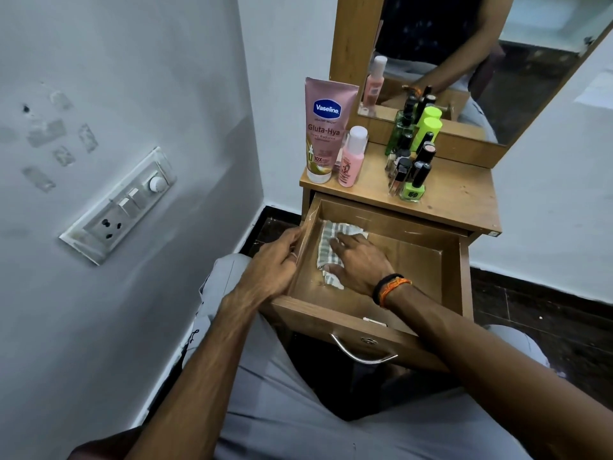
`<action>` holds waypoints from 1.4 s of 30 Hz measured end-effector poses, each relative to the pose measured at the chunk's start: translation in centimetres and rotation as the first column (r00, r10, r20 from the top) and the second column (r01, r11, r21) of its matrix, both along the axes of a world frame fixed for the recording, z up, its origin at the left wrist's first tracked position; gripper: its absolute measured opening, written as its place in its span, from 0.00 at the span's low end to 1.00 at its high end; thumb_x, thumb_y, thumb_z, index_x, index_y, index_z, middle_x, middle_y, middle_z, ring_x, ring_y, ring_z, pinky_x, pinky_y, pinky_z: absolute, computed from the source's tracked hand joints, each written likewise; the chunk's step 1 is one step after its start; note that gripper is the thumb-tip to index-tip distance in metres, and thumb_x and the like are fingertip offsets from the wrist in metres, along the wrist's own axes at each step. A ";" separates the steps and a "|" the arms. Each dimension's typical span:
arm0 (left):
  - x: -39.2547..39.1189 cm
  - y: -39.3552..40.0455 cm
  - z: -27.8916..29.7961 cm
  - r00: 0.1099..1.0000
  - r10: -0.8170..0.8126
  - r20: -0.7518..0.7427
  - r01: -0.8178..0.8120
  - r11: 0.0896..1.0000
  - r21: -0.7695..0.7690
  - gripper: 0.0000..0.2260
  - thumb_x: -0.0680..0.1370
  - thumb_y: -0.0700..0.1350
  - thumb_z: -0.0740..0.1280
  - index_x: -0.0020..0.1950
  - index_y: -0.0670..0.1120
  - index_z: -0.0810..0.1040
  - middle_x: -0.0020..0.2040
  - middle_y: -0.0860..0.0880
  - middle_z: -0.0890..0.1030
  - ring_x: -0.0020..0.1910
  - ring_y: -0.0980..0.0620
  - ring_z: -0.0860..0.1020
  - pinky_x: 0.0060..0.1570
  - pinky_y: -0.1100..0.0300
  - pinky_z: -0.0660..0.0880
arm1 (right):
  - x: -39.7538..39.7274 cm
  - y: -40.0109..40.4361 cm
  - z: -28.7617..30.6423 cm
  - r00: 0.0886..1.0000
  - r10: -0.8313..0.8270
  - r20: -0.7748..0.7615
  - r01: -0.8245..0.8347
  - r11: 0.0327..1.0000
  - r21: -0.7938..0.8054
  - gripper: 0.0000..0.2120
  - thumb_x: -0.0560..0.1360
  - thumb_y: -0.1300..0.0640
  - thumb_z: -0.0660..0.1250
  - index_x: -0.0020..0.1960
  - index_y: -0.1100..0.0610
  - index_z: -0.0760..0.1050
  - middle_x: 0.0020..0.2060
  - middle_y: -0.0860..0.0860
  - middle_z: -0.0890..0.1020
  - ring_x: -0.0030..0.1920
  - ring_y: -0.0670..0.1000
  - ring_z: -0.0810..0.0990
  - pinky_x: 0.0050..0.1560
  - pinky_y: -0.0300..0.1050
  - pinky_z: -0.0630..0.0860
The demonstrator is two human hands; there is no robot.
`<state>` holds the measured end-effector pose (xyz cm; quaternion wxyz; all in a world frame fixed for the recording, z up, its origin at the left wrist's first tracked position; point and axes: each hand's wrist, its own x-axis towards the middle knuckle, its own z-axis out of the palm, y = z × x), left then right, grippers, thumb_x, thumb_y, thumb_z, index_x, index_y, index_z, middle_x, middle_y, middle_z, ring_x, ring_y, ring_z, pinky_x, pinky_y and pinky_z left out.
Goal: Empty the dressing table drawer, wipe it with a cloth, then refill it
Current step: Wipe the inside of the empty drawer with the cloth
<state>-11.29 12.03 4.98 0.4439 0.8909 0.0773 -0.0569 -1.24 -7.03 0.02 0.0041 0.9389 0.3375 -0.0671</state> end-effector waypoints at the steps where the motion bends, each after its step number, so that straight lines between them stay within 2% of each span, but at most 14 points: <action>1: 0.0 -0.1 0.0 1.000 0.015 0.011 -0.015 1.000 -0.013 0.24 0.83 0.38 0.59 0.78 0.54 0.63 0.72 0.50 0.74 0.70 0.49 0.73 0.70 0.46 0.69 | -0.7 -0.1 0.1 0.999 0.048 0.002 -0.047 0.999 -0.017 0.32 0.80 0.36 0.56 0.78 0.53 0.62 0.76 0.55 0.66 0.72 0.58 0.66 0.68 0.55 0.71; 4: 0.2 -0.3 -0.1 0.998 0.061 0.008 -0.060 0.995 -0.082 0.23 0.83 0.38 0.59 0.78 0.53 0.65 0.73 0.52 0.73 0.69 0.54 0.72 0.72 0.43 0.67 | -3.0 -0.3 0.0 0.969 0.245 -0.039 -0.244 0.969 0.020 0.30 0.79 0.34 0.58 0.74 0.49 0.69 0.71 0.53 0.71 0.68 0.55 0.70 0.64 0.53 0.74; 7: 0.2 -0.2 -0.1 0.998 0.065 -0.009 -0.066 0.993 -0.098 0.23 0.83 0.37 0.59 0.77 0.53 0.65 0.73 0.52 0.73 0.67 0.56 0.71 0.71 0.47 0.67 | -2.8 0.7 -0.2 0.947 0.316 -0.054 -0.312 0.947 0.075 0.26 0.76 0.36 0.64 0.68 0.49 0.75 0.67 0.53 0.74 0.65 0.55 0.72 0.64 0.54 0.74; 10: 0.2 -0.2 0.0 0.998 0.064 -0.016 -0.065 0.992 -0.109 0.23 0.83 0.38 0.58 0.77 0.54 0.65 0.73 0.52 0.74 0.66 0.56 0.72 0.69 0.50 0.68 | -2.1 2.2 -0.5 0.972 0.234 -0.017 -0.230 0.966 0.119 0.28 0.71 0.34 0.70 0.62 0.52 0.78 0.61 0.52 0.77 0.59 0.54 0.75 0.57 0.53 0.77; 12: 0.3 -0.2 -0.1 0.998 0.057 -0.016 -0.059 0.992 -0.110 0.23 0.84 0.39 0.58 0.77 0.55 0.64 0.72 0.52 0.74 0.64 0.58 0.72 0.68 0.51 0.69 | -1.6 2.9 -0.8 0.991 0.135 -0.019 -0.131 0.978 0.164 0.30 0.70 0.33 0.70 0.63 0.52 0.77 0.61 0.53 0.77 0.60 0.55 0.75 0.58 0.53 0.76; 17: 0.4 -0.1 -0.3 0.999 0.040 -0.020 -0.041 0.999 -0.020 0.24 0.83 0.39 0.59 0.78 0.54 0.62 0.73 0.50 0.73 0.70 0.49 0.72 0.69 0.48 0.69 | 1.4 0.7 -0.9 0.983 -0.172 0.059 0.161 0.975 0.154 0.29 0.76 0.34 0.63 0.69 0.52 0.73 0.67 0.55 0.76 0.66 0.57 0.72 0.64 0.57 0.72; 20: 0.5 -0.1 -0.6 0.999 0.047 -0.012 -0.047 0.999 -0.009 0.24 0.83 0.38 0.59 0.78 0.53 0.63 0.74 0.50 0.72 0.71 0.48 0.72 0.70 0.45 0.69 | 0.9 -1.5 -0.4 0.973 -0.228 0.046 0.222 0.969 0.109 0.28 0.77 0.36 0.64 0.68 0.52 0.74 0.67 0.56 0.74 0.66 0.58 0.73 0.60 0.56 0.76; 22: 0.5 -0.1 -0.6 0.998 0.057 0.002 -0.057 0.998 -0.012 0.24 0.82 0.37 0.59 0.78 0.52 0.63 0.74 0.50 0.72 0.72 0.48 0.72 0.71 0.43 0.68 | -0.8 -2.7 0.0 0.985 -0.170 0.012 0.169 0.983 0.069 0.28 0.76 0.36 0.65 0.69 0.52 0.74 0.67 0.56 0.74 0.65 0.57 0.73 0.59 0.56 0.78; 26: 0.3 -0.6 -0.3 0.998 0.040 0.040 -0.043 0.997 0.065 0.24 0.82 0.36 0.59 0.78 0.48 0.63 0.72 0.48 0.75 0.69 0.47 0.74 0.68 0.48 0.70 | -3.4 -2.5 0.8 0.971 0.152 -0.184 -0.139 0.987 0.081 0.22 0.79 0.45 0.67 0.71 0.49 0.74 0.69 0.51 0.71 0.68 0.53 0.70 0.68 0.48 0.71; 29: 0.0 -0.9 0.0 0.999 -0.001 0.046 -0.006 0.991 0.136 0.24 0.82 0.37 0.59 0.78 0.47 0.62 0.65 0.44 0.79 0.61 0.46 0.78 0.57 0.55 0.73 | -2.8 0.1 0.6 0.940 0.301 -0.161 -0.283 0.951 0.125 0.21 0.78 0.47 0.66 0.69 0.52 0.75 0.69 0.53 0.74 0.69 0.54 0.70 0.73 0.53 0.65; 32: -0.1 -0.9 0.0 0.996 -0.020 0.082 0.003 0.979 0.202 0.24 0.81 0.38 0.61 0.77 0.46 0.63 0.53 0.46 0.81 0.50 0.47 0.80 0.55 0.50 0.78 | -0.7 0.6 0.3 0.947 0.310 -0.083 -0.302 0.948 0.099 0.21 0.78 0.48 0.67 0.70 0.51 0.75 0.68 0.53 0.75 0.69 0.55 0.72 0.72 0.53 0.67; 35: -0.1 -0.8 -0.1 0.994 -0.054 0.095 0.028 0.966 0.256 0.27 0.79 0.37 0.61 0.78 0.46 0.62 0.42 0.51 0.77 0.41 0.48 0.79 0.50 0.46 0.81 | 1.3 -2.4 0.6 0.988 0.151 -0.030 -0.150 0.988 0.036 0.24 0.82 0.52 0.63 0.76 0.49 0.66 0.76 0.55 0.66 0.75 0.57 0.66 0.73 0.54 0.67; 37: -0.1 -0.9 -0.1 0.994 -0.063 0.091 0.037 0.965 0.261 0.28 0.79 0.37 0.61 0.79 0.46 0.61 0.46 0.48 0.78 0.43 0.47 0.80 0.51 0.48 0.81 | 1.6 -5.1 0.4 1.000 0.010 -0.024 -0.010 1.000 -0.003 0.24 0.83 0.52 0.61 0.78 0.48 0.62 0.78 0.54 0.63 0.75 0.58 0.65 0.71 0.55 0.71; 42: -0.1 -1.0 -0.5 0.992 -0.084 0.095 0.055 0.960 0.274 0.28 0.79 0.37 0.62 0.79 0.46 0.60 0.54 0.44 0.82 0.48 0.46 0.82 0.52 0.50 0.81 | -1.0 -9.1 0.4 0.965 -0.262 -0.021 0.261 0.965 -0.033 0.26 0.80 0.47 0.64 0.76 0.50 0.65 0.71 0.58 0.67 0.68 0.61 0.71 0.61 0.55 0.78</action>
